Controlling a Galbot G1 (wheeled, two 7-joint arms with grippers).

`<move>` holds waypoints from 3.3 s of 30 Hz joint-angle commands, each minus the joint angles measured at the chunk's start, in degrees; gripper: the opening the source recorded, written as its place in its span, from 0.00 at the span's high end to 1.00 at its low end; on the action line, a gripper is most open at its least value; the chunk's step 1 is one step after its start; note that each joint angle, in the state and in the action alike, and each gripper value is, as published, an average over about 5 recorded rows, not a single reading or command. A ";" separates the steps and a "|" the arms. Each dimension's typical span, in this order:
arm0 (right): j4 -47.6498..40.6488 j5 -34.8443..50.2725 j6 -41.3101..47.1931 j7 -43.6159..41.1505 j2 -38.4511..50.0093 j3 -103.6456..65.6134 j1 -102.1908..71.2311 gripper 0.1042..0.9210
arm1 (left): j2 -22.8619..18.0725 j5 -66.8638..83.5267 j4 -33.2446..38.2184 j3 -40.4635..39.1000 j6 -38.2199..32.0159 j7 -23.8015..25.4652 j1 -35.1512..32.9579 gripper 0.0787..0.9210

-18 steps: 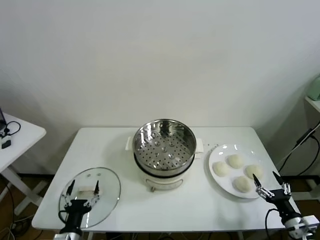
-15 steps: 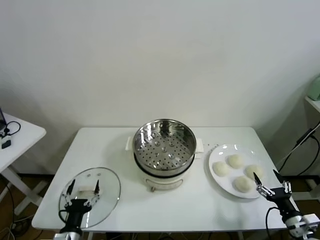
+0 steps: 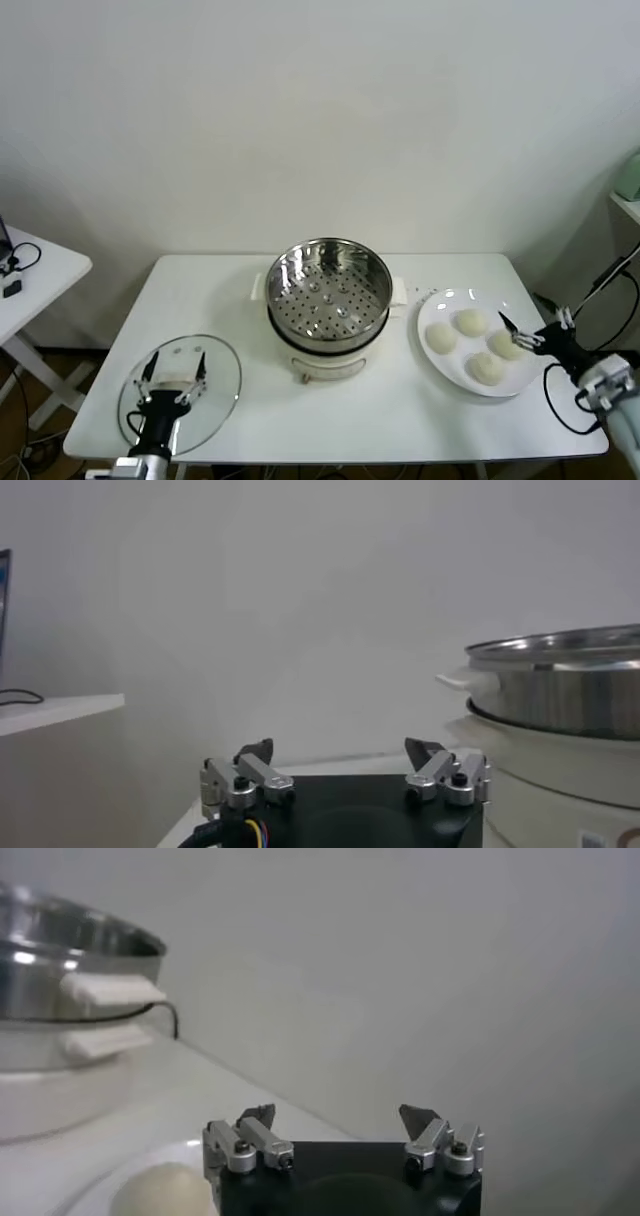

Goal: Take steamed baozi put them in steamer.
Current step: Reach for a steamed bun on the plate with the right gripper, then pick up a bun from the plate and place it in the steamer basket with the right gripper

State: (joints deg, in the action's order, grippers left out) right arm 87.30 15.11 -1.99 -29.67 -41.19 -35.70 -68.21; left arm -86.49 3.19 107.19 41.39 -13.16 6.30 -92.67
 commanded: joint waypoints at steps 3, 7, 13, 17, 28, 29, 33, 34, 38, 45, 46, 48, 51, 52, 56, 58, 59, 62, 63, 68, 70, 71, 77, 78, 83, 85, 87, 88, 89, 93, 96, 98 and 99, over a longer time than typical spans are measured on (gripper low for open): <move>-16.44 -10.76 -1.05 -23.12 15.97 32.63 34.96 0.12 | 0.71 2.81 -0.62 -0.32 0.39 -0.35 0.62 0.12; -20.76 -15.04 -4.00 -31.77 16.20 46.95 48.92 0.12 | 1.03 2.01 -0.55 0.14 0.48 -0.35 0.84 0.12; -26.65 -17.33 -4.43 -37.47 13.40 69.89 66.56 0.12 | 1.30 0.89 -0.39 0.55 1.26 -0.50 1.34 0.12; -31.62 -19.73 -4.48 -39.20 8.48 78.30 72.64 0.12 | 1.24 0.94 -0.19 0.41 1.99 -0.60 1.51 0.12; -45.22 -25.21 -5.75 -38.54 -6.40 79.58 72.95 0.12 | 1.46 1.08 0.25 0.66 3.61 -0.65 1.75 0.12; -46.02 -25.54 -5.82 -38.33 -7.20 79.20 72.68 0.12 | 1.69 1.07 0.15 0.71 3.65 -0.65 1.80 0.12; -49.02 -27.61 -6.48 -37.32 -9.85 76.93 71.22 0.12 | 2.42 1.07 -0.16 1.00 3.81 -0.64 1.98 0.12; -49.63 -28.01 -6.63 -37.15 -10.36 76.33 70.82 0.12 | 2.46 1.09 -0.14 1.06 3.87 -0.64 1.99 0.12; -51.01 -28.95 -6.88 -36.90 -11.58 75.05 69.68 0.12 | 2.42 1.09 -0.06 1.12 4.08 -0.63 2.02 0.12; -51.67 -29.43 -7.02 -36.96 -12.13 74.26 68.64 0.12 | 2.37 0.99 0.01 1.20 4.48 -0.66 2.30 0.12; -51.80 -29.43 -7.02 -36.94 -12.21 74.07 68.50 0.12 | 2.37 0.98 0.01 1.23 4.54 -0.66 2.36 0.12; -52.00 -29.46 -7.03 -36.93 -12.36 73.82 68.28 0.12 | 2.37 0.97 -0.01 1.28 4.63 -0.69 2.45 0.12; -52.41 -29.61 -7.02 -36.95 -12.65 73.35 68.02 0.12 | 2.36 0.98 -0.08 1.32 4.68 -0.72 2.50 0.12; -52.62 -29.66 -7.01 -36.95 -12.80 73.08 67.94 0.12 | 2.35 0.98 -0.11 1.33 4.69 -0.73 2.49 0.12; -53.12 -29.86 -6.97 -37.00 -13.20 72.47 67.79 0.12 | 2.28 0.95 -0.22 1.33 4.70 -0.77 2.43 0.12; -53.20 -29.91 -6.98 -37.00 -13.25 72.32 67.74 0.13 | 2.23 0.92 -0.17 1.31 4.72 -0.78 2.41 0.12; -53.24 -29.90 -6.98 -36.98 -13.27 72.22 67.70 0.13 | 2.21 0.90 -0.14 1.31 4.74 -0.80 2.41 0.12; -53.33 -29.82 -7.01 -36.91 -13.25 71.96 67.68 0.18 | 2.19 0.90 -0.05 1.39 4.78 -0.87 2.42 0.12; -53.35 -29.81 -7.03 -36.89 -13.24 71.91 67.70 0.20 | 2.22 0.90 -0.02 1.42 4.79 -0.89 2.40 0.12; -52.95 -29.71 -7.16 -36.88 -13.03 71.67 67.84 0.26 | 2.15 0.89 0.04 1.53 4.80 -0.97 2.21 0.12; -52.40 -29.57 -7.23 -36.91 -12.75 71.79 68.08 0.26 | 2.05 0.89 0.07 1.53 4.79 -1.01 2.07 0.12; -51.97 -29.34 -7.26 -36.93 -12.53 72.01 68.29 0.27 | 2.01 0.89 0.10 1.55 4.77 -1.02 1.99 0.12; -43.85 -25.65 -8.16 -37.43 -9.17 78.03 74.00 0.27 | 2.06 0.99 0.32 2.00 4.65 -1.06 1.60 0.12; -41.23 -25.02 -8.66 -37.64 -8.26 80.18 75.97 0.27 | 2.12 1.03 0.35 2.12 4.64 -1.06 1.54 0.12; -28.15 -24.86 -12.09 -38.73 -4.80 90.15 87.75 0.27 | 2.41 1.10 0.29 2.40 4.58 -1.05 1.35 0.12; -22.52 -26.56 -14.34 -38.94 -4.24 92.89 92.24 0.27 | 2.44 1.04 0.21 2.35 4.58 -1.05 1.35 0.12; -17.53 -28.86 -17.09 -38.97 -4.39 94.70 96.14 0.27 | 2.44 0.96 0.22 2.26 4.61 -1.05 1.35 0.12; -15.43 -29.97 -18.41 -38.96 -4.70 95.19 97.59 0.27 | 2.44 0.93 0.27 2.20 4.64 -1.05 1.34 0.12; -13.61 -31.04 -19.58 -38.93 -5.15 95.53 99.03 0.27 | 2.43 0.91 0.35 2.16 4.69 -1.04 1.34 0.12; -8.02 -34.72 -23.15 -38.42 -7.77 95.97 102.22 0.27 | 2.42 0.76 0.77 1.97 5.02 -0.95 1.35 0.12; -5.66 -36.86 -24.37 -37.87 -10.54 95.89 102.77 0.27 | 2.28 0.66 0.97 1.70 5.31 -0.94 1.31 0.12; -4.96 -38.32 -24.81 -37.76 -12.67 95.86 102.72 0.27 | 2.12 0.62 1.10 1.48 5.53 -0.94 1.22 0.12; -4.85 -39.01 -24.98 -37.73 -13.69 95.85 102.59 0.27 | 2.05 0.62 1.18 1.40 5.63 -0.93 1.16 0.12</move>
State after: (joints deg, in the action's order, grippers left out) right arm 70.49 -18.19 -21.83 -67.81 -50.45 56.00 26.70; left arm -84.35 3.83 108.26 42.88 -7.71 5.32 -91.49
